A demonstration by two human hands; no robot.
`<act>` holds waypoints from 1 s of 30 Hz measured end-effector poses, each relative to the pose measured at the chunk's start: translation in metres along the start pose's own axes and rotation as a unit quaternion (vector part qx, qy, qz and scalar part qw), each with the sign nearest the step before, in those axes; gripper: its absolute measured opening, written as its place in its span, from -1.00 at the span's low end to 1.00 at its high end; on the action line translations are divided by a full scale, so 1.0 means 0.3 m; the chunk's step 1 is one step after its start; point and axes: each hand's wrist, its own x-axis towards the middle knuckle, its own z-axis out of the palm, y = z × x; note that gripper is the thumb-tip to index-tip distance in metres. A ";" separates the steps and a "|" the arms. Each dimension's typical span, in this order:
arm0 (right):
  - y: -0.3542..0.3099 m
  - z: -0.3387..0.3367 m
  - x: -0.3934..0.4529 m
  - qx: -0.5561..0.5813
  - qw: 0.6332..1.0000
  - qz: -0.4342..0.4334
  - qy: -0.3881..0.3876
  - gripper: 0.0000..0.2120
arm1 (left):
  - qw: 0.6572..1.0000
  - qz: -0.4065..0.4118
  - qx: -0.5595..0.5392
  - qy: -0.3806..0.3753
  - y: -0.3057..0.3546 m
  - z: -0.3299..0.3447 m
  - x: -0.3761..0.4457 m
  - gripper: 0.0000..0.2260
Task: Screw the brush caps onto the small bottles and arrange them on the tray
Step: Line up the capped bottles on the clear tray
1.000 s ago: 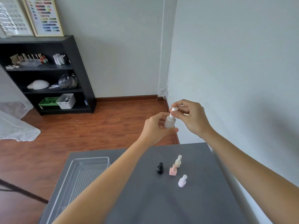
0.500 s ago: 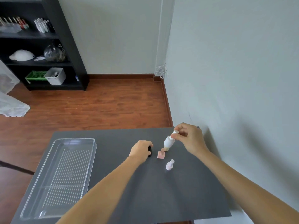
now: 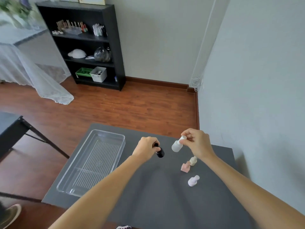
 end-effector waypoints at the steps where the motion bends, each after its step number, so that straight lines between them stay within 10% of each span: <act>1: -0.033 0.030 0.015 0.001 1.000 -0.015 -0.010 -0.88 | 1.000 0.001 -0.004 0.018 -0.017 -0.051 -0.009 -0.88; 12: -0.320 0.463 0.139 0.026 0.993 -0.079 -0.090 -0.85 | 0.989 -0.055 -0.001 0.138 -0.333 -0.464 -0.087 -0.86; 30: -0.265 0.929 0.239 -0.052 0.995 0.005 -0.085 -0.94 | 0.998 -0.041 0.026 0.027 -0.644 -0.430 0.151 -0.82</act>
